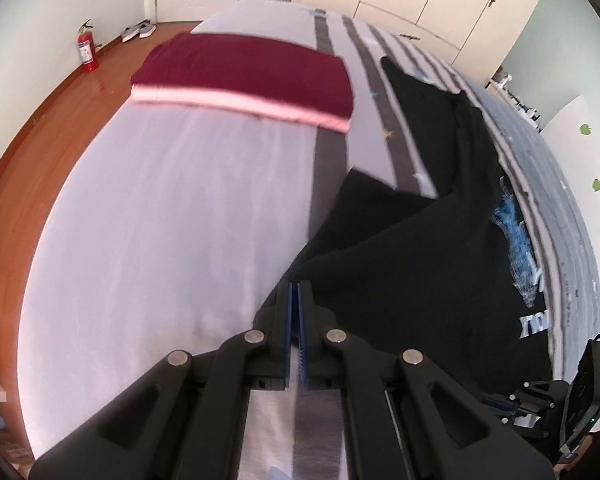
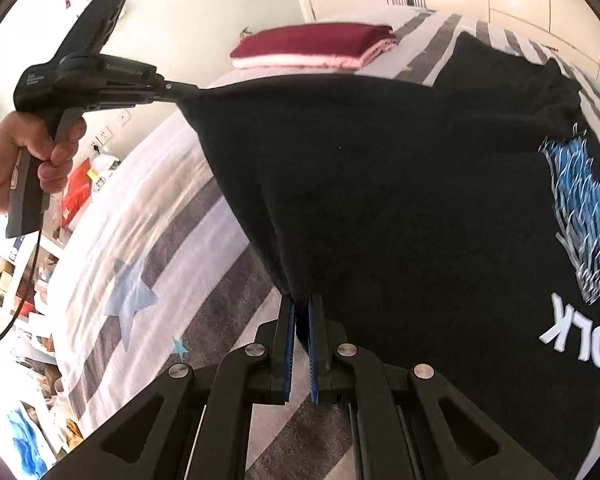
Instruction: Fold clothes
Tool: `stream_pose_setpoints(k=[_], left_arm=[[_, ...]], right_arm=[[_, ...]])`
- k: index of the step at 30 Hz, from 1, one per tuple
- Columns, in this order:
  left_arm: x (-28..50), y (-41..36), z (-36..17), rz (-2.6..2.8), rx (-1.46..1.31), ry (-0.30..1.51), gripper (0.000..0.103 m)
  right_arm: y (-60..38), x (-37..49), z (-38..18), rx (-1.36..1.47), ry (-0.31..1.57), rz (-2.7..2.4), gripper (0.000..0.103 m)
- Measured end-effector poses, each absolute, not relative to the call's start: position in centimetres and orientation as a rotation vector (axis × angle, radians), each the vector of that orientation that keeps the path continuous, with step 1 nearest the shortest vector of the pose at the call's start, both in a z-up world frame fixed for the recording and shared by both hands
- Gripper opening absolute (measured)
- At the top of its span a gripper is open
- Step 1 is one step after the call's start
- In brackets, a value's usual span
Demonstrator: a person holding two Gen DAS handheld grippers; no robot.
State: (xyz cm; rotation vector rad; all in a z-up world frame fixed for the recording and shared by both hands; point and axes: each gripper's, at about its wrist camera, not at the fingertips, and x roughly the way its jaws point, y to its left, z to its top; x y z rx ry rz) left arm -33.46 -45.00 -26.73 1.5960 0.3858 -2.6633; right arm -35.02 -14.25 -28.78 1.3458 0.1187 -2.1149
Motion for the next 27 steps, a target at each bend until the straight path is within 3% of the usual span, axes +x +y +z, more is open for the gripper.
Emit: stream_pose_setpoints(k=[8,15,21,27], left_arm=[[-33.5,-45.0,-31.0,-2.554,1.658,0.358,0.003],[-31.6,-46.3,-28.5,-2.526,1.534,0.39,0.003],[-32.2,-40.3,-27.0,-2.72,1.567,0.419,0.003],[-33.4,-35.8,-30.4,-2.742,1.702,0.382,0.003]], right_arm=[[-15.6,-35.0,-29.6,1.36,0.159,-2.096,0.01],[-12.7,-34.7,-27.2,1.303,0.118,-2.077,0.011],[-11.4,-35.7,-30.1,1.404,0.065,-2.094,0.011],[-12.0,-35.4,-31.5,1.424,0.066,-2.106,0.011]])
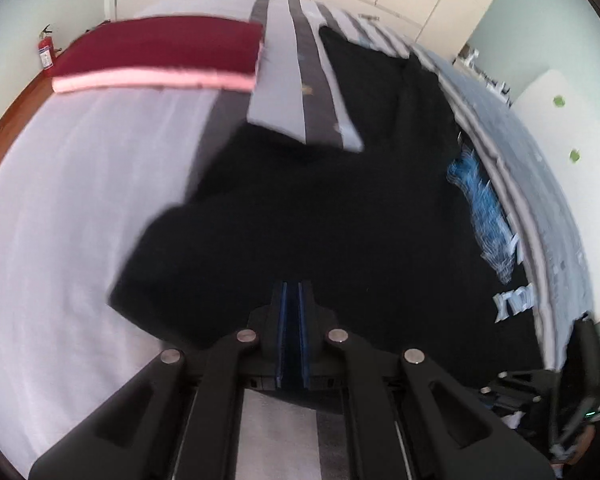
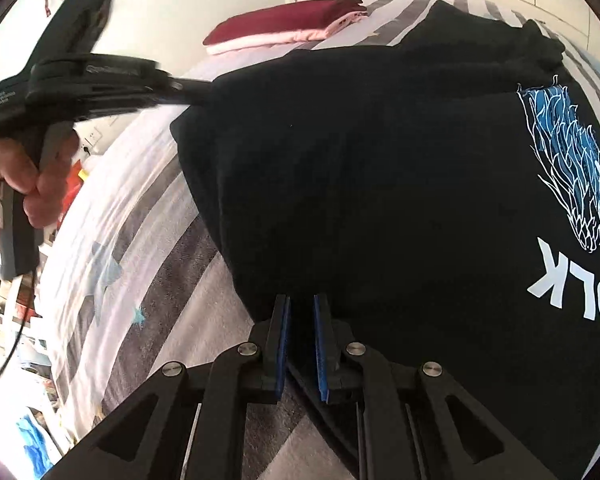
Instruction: Fold clothes
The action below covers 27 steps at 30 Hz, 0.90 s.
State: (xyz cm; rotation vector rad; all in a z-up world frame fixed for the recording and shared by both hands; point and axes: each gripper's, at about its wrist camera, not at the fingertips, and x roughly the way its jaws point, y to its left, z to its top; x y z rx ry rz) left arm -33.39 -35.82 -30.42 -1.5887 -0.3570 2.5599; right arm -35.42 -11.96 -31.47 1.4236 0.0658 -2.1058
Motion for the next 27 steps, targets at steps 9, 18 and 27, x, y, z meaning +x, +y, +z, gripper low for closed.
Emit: stream_pose_setpoints(k=[9,18,27], left_arm=[[-33.2,-38.4,-32.0,2.543,-1.664,-0.391,0.003],[-39.8,-37.5,-27.0,2.587,-1.377,-0.354,0.063],[-43.7,-33.5,-30.9,2.396,-1.565,-0.018,0.018]], right_arm=[[-9.6,-37.1,-29.4,1.439,0.083,-2.122,0.011],[-4.9,-44.9,-28.1,1.451,0.028,-2.302,0.011],[-5.7,-45.7,-29.7,1.455,-0.004,-2.278,0.011]])
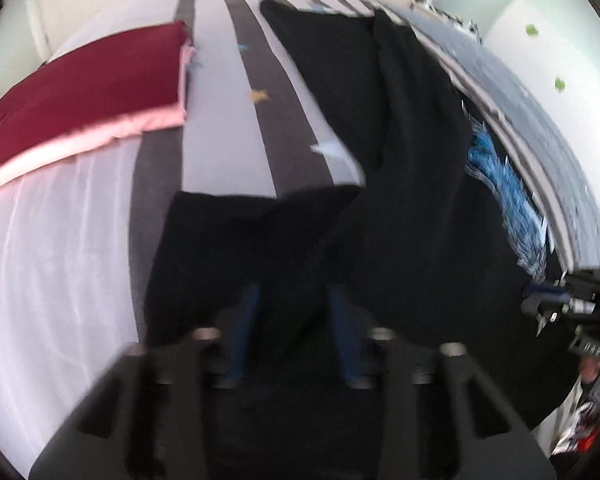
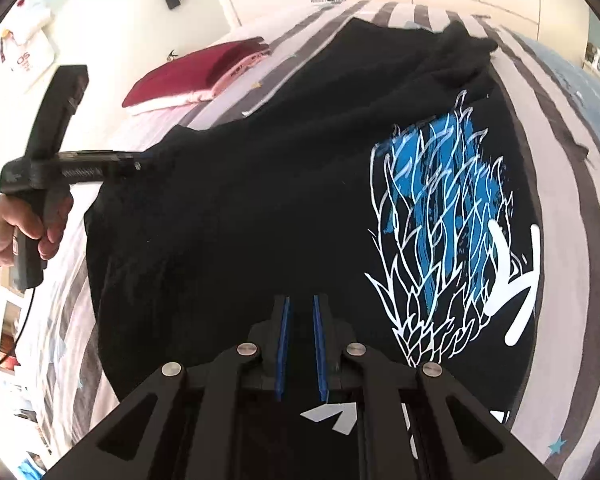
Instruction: Fold clothes
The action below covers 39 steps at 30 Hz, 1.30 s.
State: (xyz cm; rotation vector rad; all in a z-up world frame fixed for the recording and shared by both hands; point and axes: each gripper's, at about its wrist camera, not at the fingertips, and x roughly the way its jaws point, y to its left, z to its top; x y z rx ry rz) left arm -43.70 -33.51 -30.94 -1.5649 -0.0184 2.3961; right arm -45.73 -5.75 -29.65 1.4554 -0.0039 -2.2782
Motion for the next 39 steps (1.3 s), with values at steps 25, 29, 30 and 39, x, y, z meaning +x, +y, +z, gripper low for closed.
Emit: stream_pose_setpoints(k=[25,29,30,39], left_arm=[[-37.0,-28.0,-22.9,2.533,-1.376,-0.201,0.018],[-40.5,-33.3,-23.0,2.641,-1.413,-0.262,0.025],[-41.7,-34.5,-23.3,2.643,-1.418,-0.29,0.025],[-46.4,-34.8,-31.2,2.344,-1.777,-0.234,0.025]], right_arm=[[-2.1,-44.9,-30.2,1.471,-0.089,-2.163,0.011],[-2.0,-44.8,-30.3,1.464,-0.092,-2.163,0.011],[-2.0,-44.8,-30.3,1.465,-0.095,-2.164,0.011],[-1.7,-44.6,-30.3,1.461,-0.111,-2.168,0.011]])
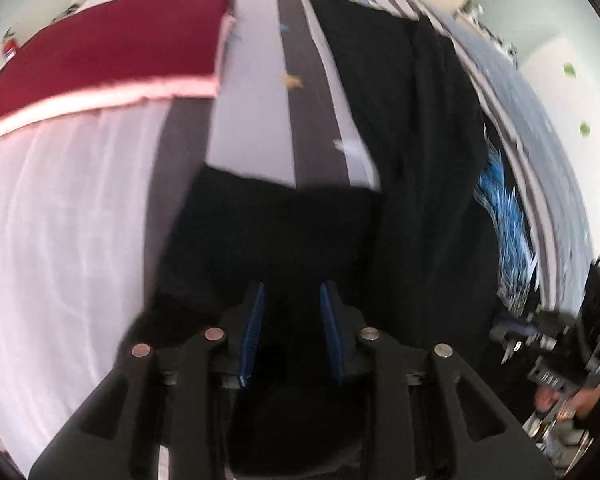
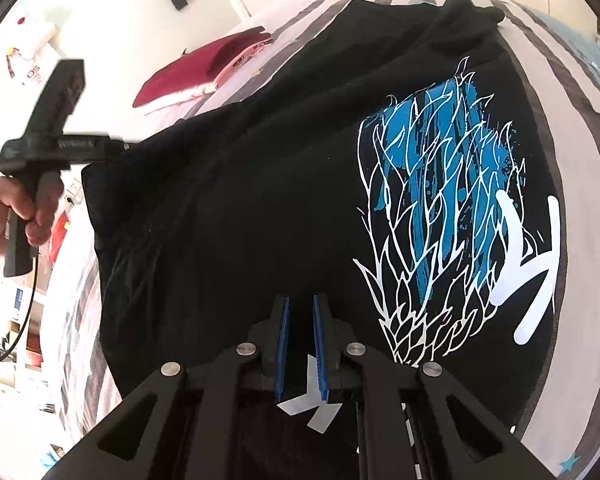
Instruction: Fold clothes
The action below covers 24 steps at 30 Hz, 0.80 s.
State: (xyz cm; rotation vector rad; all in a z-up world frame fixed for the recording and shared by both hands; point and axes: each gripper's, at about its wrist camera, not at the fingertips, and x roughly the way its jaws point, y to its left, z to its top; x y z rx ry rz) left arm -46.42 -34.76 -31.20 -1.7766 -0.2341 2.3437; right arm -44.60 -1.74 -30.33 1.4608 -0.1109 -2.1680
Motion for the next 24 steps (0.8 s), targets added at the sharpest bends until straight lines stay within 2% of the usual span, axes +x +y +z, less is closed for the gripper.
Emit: stream_pose_setpoints(k=[16,17,19,24], left_arm=[[-44.8,-33.3,-33.3,2.327,-1.746,-0.261,0.024],[-44.7,-33.3,-33.3,2.335,-1.736,-0.249,0.023],[-44.5,-33.4,-33.1,2.362,-1.709,-0.225,0.006],[-44.4,-34.1,-32.0,2.45,-1.644,-0.184,0.003]], right_arm=[[-1.7,-44.7,-30.7,1.456,-0.125,-2.168,0.011],[-1.7,-44.7,-30.7,1.456,-0.128,-2.168,0.011],[-1.5,-44.6,-30.7,1.454,-0.131,-2.168,0.011],[-1.3,-44.3,-30.7,1.451,-0.136,-2.173,0.011]])
